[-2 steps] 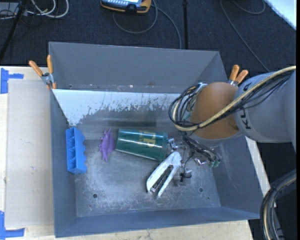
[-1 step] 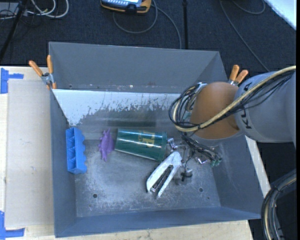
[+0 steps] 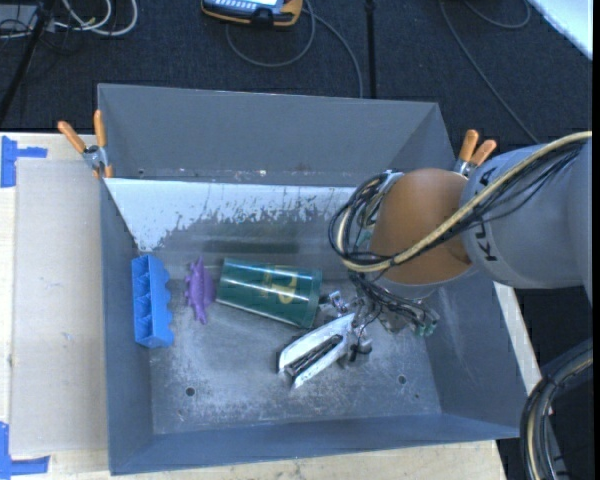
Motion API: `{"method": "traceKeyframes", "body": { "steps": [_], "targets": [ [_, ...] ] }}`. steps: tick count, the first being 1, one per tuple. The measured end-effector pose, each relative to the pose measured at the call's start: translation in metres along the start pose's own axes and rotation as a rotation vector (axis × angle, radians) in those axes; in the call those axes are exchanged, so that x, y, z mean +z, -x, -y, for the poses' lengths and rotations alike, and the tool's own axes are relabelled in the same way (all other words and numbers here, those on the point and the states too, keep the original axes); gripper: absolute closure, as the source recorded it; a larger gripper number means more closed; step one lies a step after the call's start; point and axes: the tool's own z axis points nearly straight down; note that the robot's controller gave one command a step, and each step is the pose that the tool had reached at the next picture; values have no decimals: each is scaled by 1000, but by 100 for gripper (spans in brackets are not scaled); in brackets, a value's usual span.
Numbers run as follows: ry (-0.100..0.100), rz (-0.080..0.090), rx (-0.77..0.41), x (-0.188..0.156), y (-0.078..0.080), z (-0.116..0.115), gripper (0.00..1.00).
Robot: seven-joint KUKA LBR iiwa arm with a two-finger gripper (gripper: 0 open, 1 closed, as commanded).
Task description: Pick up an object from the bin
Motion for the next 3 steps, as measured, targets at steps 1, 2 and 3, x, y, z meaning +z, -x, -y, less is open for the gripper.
{"method": "traceKeyframes", "body": {
  "steps": [1, 2, 3],
  "targets": [
    [0, 0, -2, 0, 0, 0, 100],
    [-1, 0, -3, 0, 0, 0, 100],
    [-1, 0, -4, 0, 0, 0, 100]
  ]
}}
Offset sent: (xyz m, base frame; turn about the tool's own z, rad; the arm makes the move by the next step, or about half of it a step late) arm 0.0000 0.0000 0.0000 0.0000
